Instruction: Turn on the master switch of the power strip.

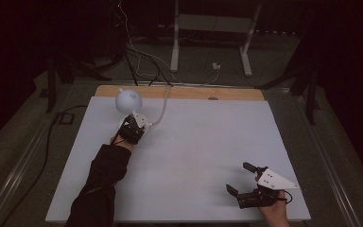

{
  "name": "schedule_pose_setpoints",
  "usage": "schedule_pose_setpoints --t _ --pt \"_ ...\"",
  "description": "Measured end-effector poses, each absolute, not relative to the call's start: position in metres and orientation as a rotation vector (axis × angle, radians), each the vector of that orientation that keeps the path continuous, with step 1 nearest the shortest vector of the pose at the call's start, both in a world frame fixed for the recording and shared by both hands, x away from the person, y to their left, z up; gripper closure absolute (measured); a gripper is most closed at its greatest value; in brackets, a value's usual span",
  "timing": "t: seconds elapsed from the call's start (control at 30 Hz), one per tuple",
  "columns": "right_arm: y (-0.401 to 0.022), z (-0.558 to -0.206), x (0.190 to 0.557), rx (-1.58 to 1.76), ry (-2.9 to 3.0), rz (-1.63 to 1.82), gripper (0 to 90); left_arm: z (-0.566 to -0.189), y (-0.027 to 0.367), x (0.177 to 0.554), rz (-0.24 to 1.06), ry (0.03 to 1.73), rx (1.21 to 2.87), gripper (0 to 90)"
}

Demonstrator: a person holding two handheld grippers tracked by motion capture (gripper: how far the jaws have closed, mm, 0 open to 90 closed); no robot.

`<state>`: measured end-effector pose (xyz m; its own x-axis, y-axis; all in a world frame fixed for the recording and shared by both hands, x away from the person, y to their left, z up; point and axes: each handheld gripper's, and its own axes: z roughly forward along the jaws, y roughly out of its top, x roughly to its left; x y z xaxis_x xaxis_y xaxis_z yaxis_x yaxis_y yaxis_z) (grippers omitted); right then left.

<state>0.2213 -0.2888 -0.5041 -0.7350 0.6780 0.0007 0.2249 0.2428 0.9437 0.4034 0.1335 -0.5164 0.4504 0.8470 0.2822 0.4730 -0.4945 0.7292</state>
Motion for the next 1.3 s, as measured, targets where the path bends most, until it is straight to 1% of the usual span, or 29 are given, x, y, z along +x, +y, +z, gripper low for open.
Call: schedule_pose_setpoints --t 0.27,0.33,0.4,0.57,0.83,0.9,1.0,1.3 --pt "-0.289 -0.504 0.221 0.825 2.115 1.498 0.0 -0.517 0.131 0.405 0.865 1.095 2.155 90.0" --pt "-0.289 -0.504 0.221 0.825 2.117 1.5 0.0 -0.516 0.129 0.405 0.883 1.086 2.18 90.0" --pt "-0.289 -0.504 0.221 0.823 2.118 1.498 0.0 -0.516 0.13 0.406 0.862 1.096 2.179 90.0" --pt "-0.288 -0.504 0.221 0.82 2.12 1.497 0.0 -0.516 0.127 0.406 0.896 1.08 2.207 90.0" --pt "-0.289 -0.504 0.221 0.828 2.114 1.502 0.0 -0.515 0.125 0.405 0.913 1.118 2.162 90.0" --pt "-0.289 -0.503 0.221 0.828 2.113 1.501 0.0 -0.512 0.124 0.405 0.876 1.118 2.145 90.0" --pt "-0.29 -0.503 0.221 0.824 2.107 1.499 0.0 -0.51 0.121 0.402 0.886 1.088 2.152 90.0" --pt "-0.29 -0.502 0.221 0.825 2.102 1.499 0.0 -0.491 0.124 0.396 0.832 1.121 2.085 90.0"
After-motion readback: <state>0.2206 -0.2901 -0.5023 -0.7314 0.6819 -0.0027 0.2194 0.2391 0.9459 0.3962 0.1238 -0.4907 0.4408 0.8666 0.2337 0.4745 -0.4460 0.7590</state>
